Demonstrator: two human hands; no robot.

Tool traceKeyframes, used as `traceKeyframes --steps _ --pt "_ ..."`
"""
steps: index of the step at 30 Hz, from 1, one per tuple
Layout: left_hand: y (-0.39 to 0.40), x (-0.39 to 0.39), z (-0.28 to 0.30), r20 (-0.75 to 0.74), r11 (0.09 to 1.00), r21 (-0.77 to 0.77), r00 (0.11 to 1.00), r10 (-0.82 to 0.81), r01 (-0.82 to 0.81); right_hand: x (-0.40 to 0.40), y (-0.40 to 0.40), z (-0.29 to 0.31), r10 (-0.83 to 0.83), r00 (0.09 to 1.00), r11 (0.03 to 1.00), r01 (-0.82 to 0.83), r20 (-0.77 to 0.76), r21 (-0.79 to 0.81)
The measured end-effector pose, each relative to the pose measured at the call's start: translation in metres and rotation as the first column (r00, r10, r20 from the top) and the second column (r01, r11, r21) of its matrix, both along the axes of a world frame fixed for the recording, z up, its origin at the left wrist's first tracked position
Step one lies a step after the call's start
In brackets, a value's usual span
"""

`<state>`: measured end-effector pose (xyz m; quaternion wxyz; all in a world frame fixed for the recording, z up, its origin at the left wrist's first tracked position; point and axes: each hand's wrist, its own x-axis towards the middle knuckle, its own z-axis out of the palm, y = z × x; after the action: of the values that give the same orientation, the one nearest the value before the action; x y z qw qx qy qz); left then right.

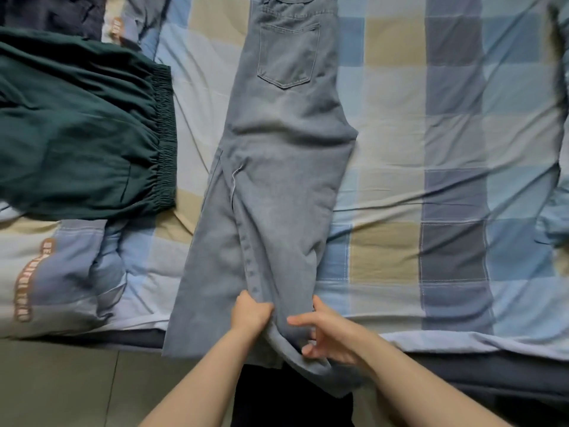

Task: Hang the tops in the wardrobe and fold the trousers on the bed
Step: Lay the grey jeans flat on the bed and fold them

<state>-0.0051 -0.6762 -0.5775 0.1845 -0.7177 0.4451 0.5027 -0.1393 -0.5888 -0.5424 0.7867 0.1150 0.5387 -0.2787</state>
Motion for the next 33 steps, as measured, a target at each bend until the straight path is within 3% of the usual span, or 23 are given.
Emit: traceKeyframes --steps 3,6,9,12,14,16,18,19,22,24,27,29,33 --pt "0.012 0.03 0.004 0.038 0.997 0.02 0.996 -0.077 0.076 0.009 0.007 -0.001 -0.142 0.99 0.989 0.141 0.022 0.053" --pt "0.018 0.063 0.005 -0.081 0.995 0.055 0.993 0.09 -0.085 0.014 0.012 -0.005 -0.199 0.98 0.97 0.198 -0.003 0.139" --pt "0.012 0.095 0.011 -0.236 0.963 0.17 0.94 0.246 -0.209 0.017 0.009 -0.013 -0.032 0.984 0.985 0.061 -0.176 0.162" --pt "-0.004 0.126 0.015 -0.348 0.961 0.229 0.909 0.231 -0.157 0.026 -0.001 -0.015 0.171 0.922 0.985 -0.153 -0.347 0.077" --pt "-0.017 0.142 0.015 -0.395 0.956 0.272 0.893 0.215 -0.11 0.033 -0.005 -0.018 0.087 0.896 0.995 -0.097 -0.436 -0.002" --pt "-0.031 0.154 0.013 -0.409 0.96 0.272 0.894 0.183 -0.072 0.045 -0.007 -0.022 -0.155 0.895 0.988 0.135 -0.419 -0.078" --pt "-0.045 0.163 0.01 -0.393 0.978 0.207 0.912 0.12 -0.04 0.057 -0.008 -0.027 -0.284 0.879 0.958 0.244 -0.384 -0.151" --pt "-0.051 0.169 0.007 -0.376 0.983 0.178 0.921 0.1 -0.033 0.065 -0.006 -0.028 -0.265 0.882 0.962 0.215 -0.389 -0.168" --pt "-0.065 0.187 -0.005 -0.312 0.993 0.115 0.948 0.06 -0.025 0.085 0.011 -0.028 0.008 0.892 0.993 -0.062 -0.452 -0.103" --pt "-0.067 0.198 -0.013 -0.259 0.999 0.037 0.966 -0.022 0.033 0.094 0.028 -0.032 0.1 0.899 0.992 -0.124 -0.427 -0.029" --pt "-0.061 0.213 -0.018 -0.216 0.992 -0.046 0.969 -0.121 0.114 0.106 0.047 -0.036 0.304 0.832 0.949 -0.309 -0.465 0.069" --pt "-0.052 0.22 -0.018 -0.24 0.991 -0.036 0.962 -0.132 0.127 0.115 0.058 -0.039 0.305 0.824 0.946 -0.322 -0.477 0.048" --pt "-0.05 0.231 -0.019 -0.286 1.0 0.024 0.958 -0.007 0.015 0.126 0.086 -0.042 0.106 0.908 0.994 -0.107 -0.406 0.021"
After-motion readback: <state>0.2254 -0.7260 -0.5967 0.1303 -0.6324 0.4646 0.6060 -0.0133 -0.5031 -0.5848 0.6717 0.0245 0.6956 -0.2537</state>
